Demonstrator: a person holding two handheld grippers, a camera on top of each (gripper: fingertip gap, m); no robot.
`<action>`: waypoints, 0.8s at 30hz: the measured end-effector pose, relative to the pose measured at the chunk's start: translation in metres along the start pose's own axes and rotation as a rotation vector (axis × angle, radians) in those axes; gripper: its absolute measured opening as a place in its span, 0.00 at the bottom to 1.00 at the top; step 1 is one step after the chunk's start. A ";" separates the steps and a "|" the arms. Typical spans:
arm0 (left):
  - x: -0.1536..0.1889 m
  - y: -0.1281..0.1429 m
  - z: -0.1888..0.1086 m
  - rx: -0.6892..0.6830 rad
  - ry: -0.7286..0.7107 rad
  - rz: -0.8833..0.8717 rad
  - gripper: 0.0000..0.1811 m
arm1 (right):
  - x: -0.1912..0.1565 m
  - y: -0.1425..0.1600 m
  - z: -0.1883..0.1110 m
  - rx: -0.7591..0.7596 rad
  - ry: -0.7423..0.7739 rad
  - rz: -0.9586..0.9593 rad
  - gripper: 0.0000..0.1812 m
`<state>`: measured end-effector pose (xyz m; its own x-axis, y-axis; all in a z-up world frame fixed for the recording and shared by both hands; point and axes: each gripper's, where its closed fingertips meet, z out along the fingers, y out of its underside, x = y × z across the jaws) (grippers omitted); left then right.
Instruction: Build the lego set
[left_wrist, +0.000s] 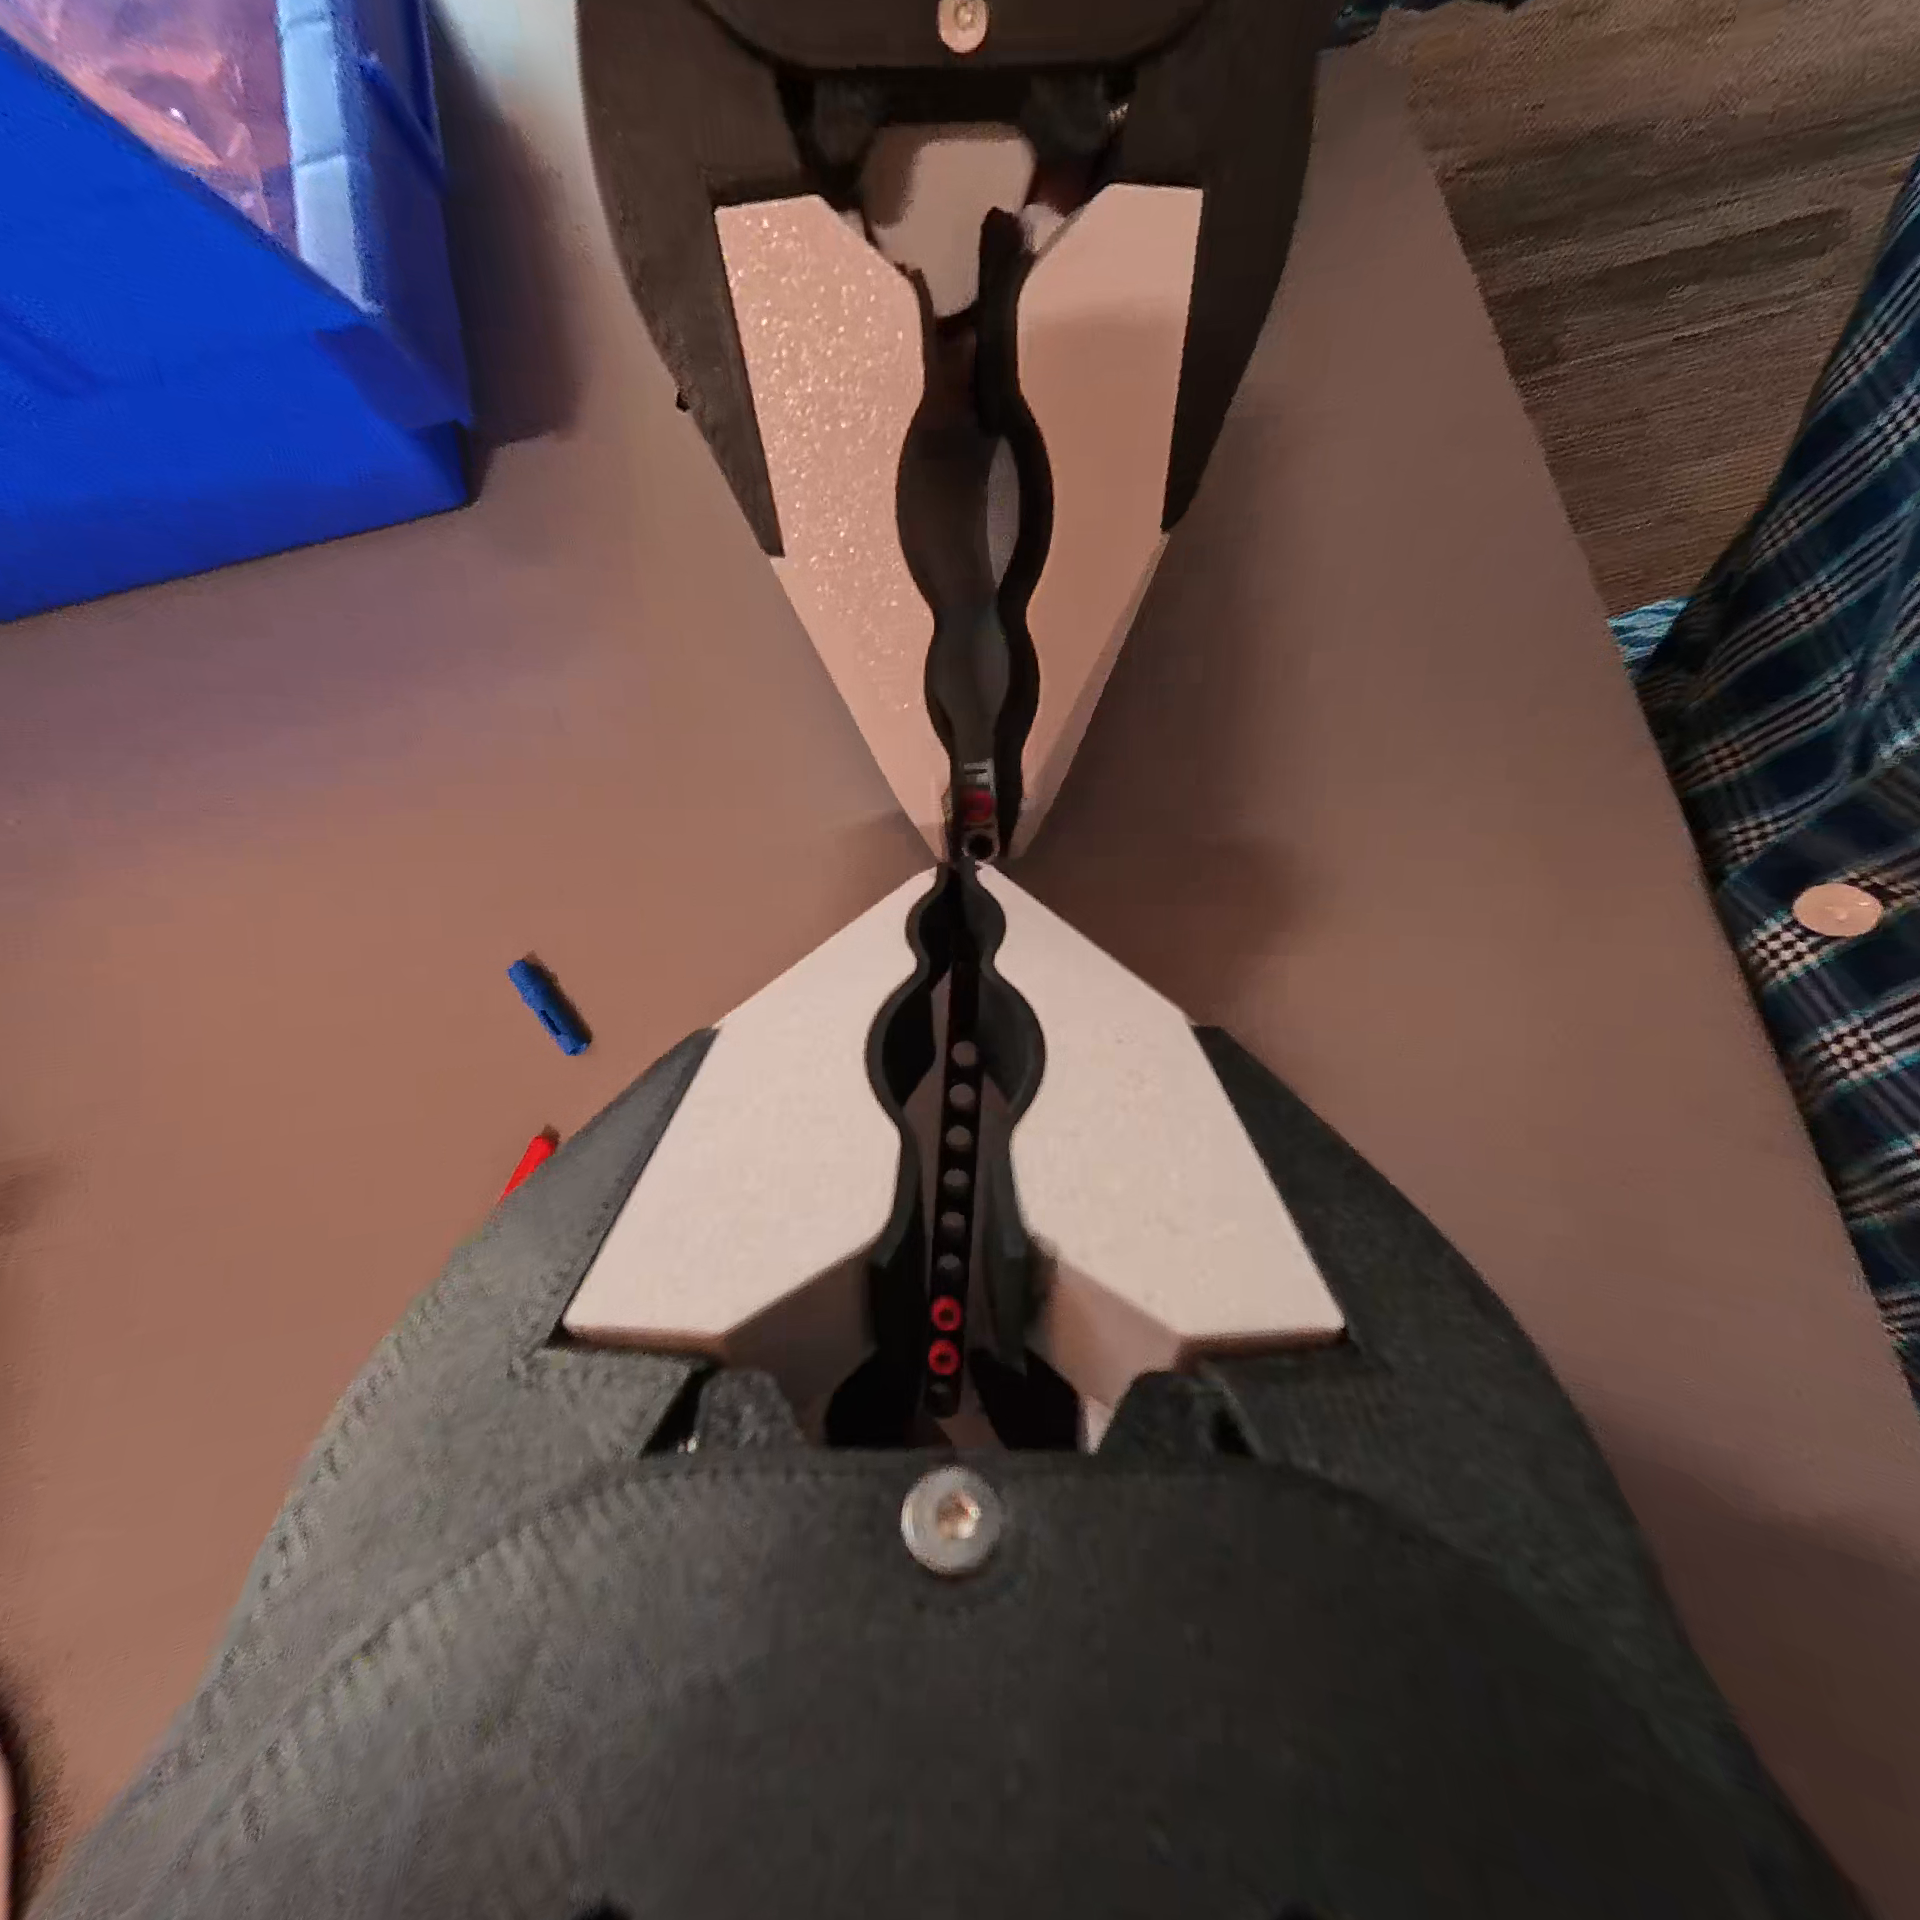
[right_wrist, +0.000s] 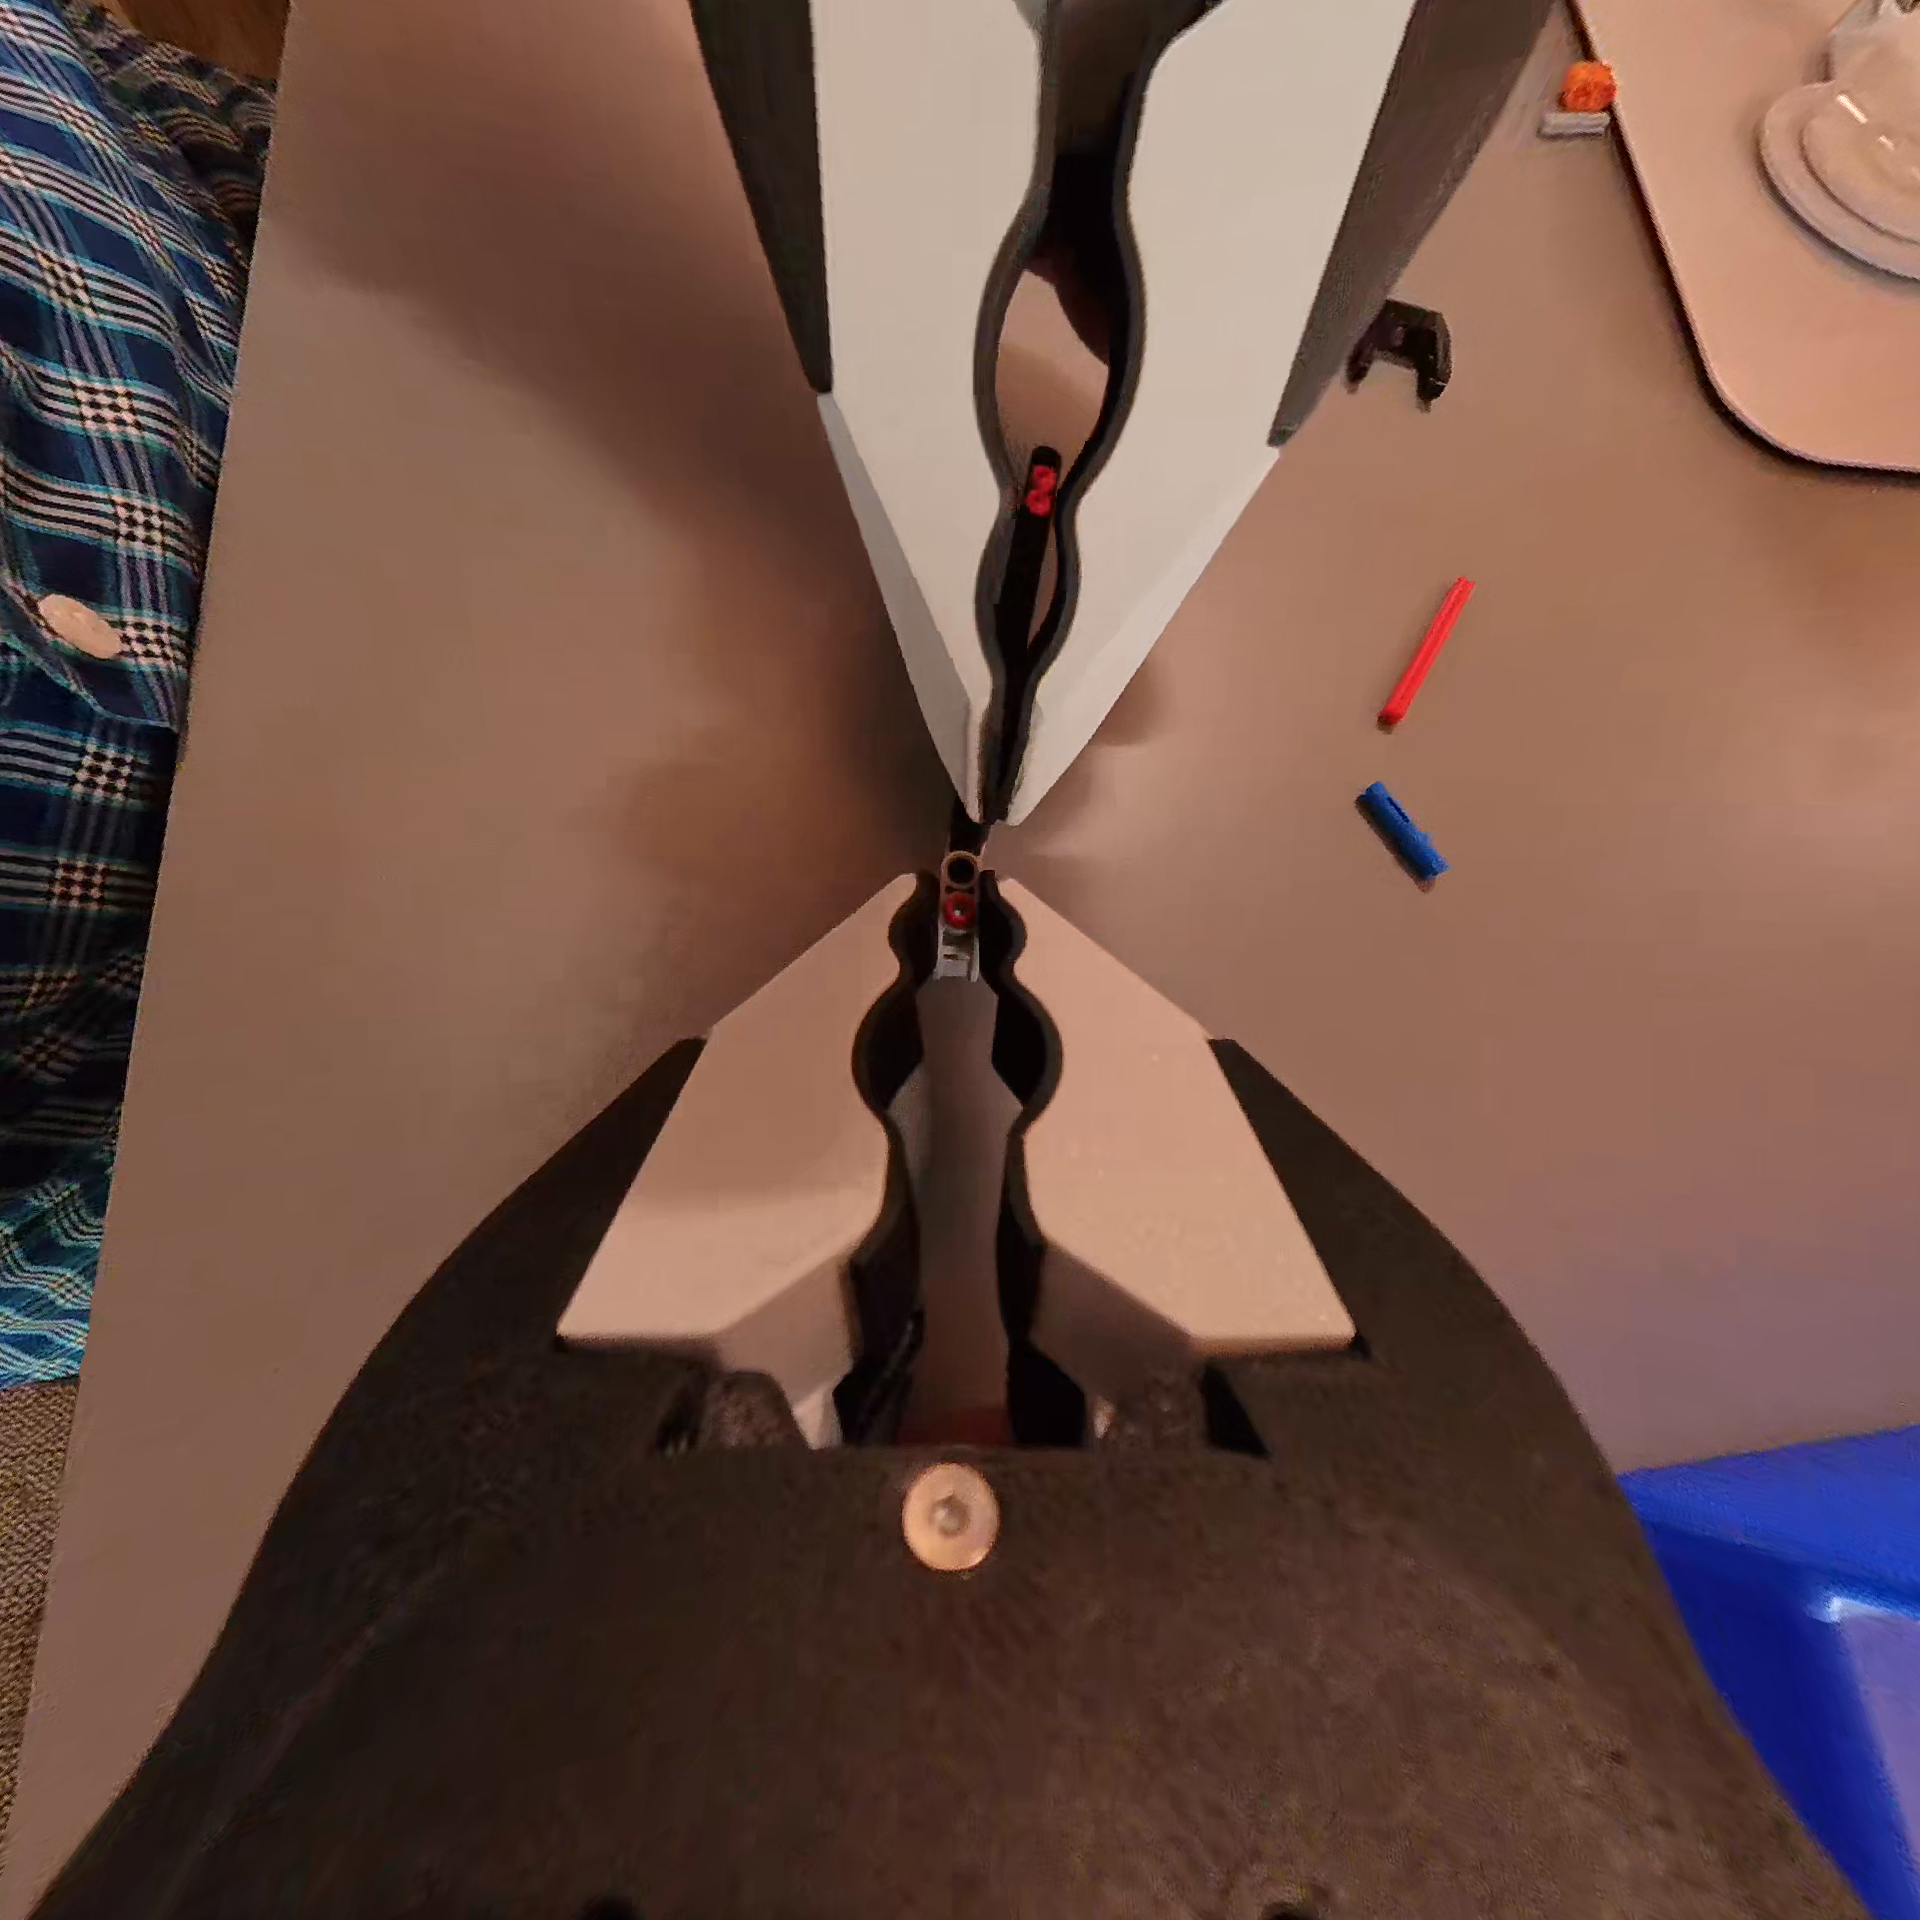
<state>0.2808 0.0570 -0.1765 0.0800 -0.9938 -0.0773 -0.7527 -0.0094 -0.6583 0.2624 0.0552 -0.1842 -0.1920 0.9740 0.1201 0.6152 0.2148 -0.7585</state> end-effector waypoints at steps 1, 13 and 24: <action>0.000 0.000 0.000 -0.004 -0.016 0.014 0.00 | 0.000 0.000 0.000 0.000 -0.001 0.001 0.03; -0.001 0.001 0.001 -0.109 -0.155 0.120 0.00 | -0.001 0.001 -0.001 -0.001 0.008 -0.007 0.03; 0.001 0.003 0.002 -0.243 -0.202 0.229 0.00 | -0.001 0.005 -0.005 0.004 0.004 -0.015 0.03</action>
<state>0.2802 0.0566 -0.1797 0.0009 -0.9314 -0.3640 -0.8967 0.1604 -0.4125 0.2693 0.0558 -0.1853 -0.1983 0.9709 0.1344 0.6088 0.2295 -0.7594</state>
